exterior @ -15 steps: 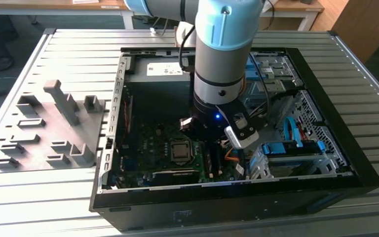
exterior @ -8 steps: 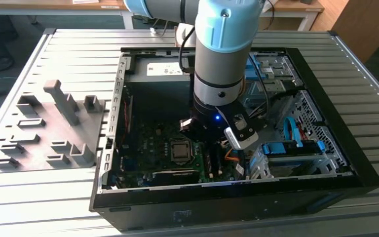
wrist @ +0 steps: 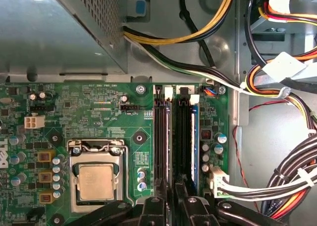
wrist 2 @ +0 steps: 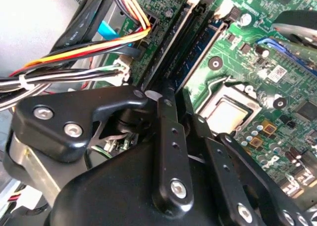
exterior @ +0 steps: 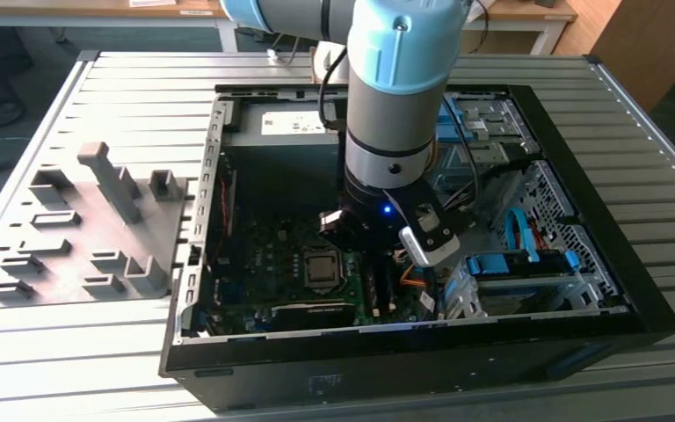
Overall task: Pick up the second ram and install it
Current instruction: 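Insert the second ram into the second slot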
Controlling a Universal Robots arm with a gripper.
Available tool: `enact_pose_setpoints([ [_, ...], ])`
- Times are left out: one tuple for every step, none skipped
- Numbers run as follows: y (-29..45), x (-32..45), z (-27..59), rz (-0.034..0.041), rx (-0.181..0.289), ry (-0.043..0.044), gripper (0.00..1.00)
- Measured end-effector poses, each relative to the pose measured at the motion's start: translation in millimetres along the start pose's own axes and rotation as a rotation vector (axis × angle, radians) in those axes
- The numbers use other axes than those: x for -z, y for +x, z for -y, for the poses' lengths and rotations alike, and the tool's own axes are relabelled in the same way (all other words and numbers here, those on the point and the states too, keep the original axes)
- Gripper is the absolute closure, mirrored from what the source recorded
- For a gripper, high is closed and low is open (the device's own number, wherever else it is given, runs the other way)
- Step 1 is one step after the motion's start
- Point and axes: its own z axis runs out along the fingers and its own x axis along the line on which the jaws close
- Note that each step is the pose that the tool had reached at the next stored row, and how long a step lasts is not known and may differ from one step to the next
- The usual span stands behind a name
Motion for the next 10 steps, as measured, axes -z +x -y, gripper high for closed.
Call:
enact_pose_setpoints([
  [-0.1,2.3,0.1,0.0,0.0,0.0,0.78],
  [-0.2,6.7,0.1,0.0001,0.0,-0.0003,0.78],
  [-0.4,11.1,0.1,0.0001,0.0,-0.0002,0.78],
  [-0.5,15.5,0.2,0.0002,0.0,-0.0004,0.78],
  [-0.7,20.1,0.2,0.0001,0.0,-0.0002,0.78],
  [-0.8,24.6,0.3,0.0001,0.0,-0.0003,0.78],
  [-0.9,29.0,0.3,0.0003,0.0,-0.0004,0.78],
  [-1.0,33.9,0.2,0.0005,0.0,-0.0004,0.78],
  [-1.2,38.4,0.1,0.0006,0.0,-0.0003,0.78],
  [-1.3,42.5,0.1,0.0008,0.0,-0.0002,0.8],
])
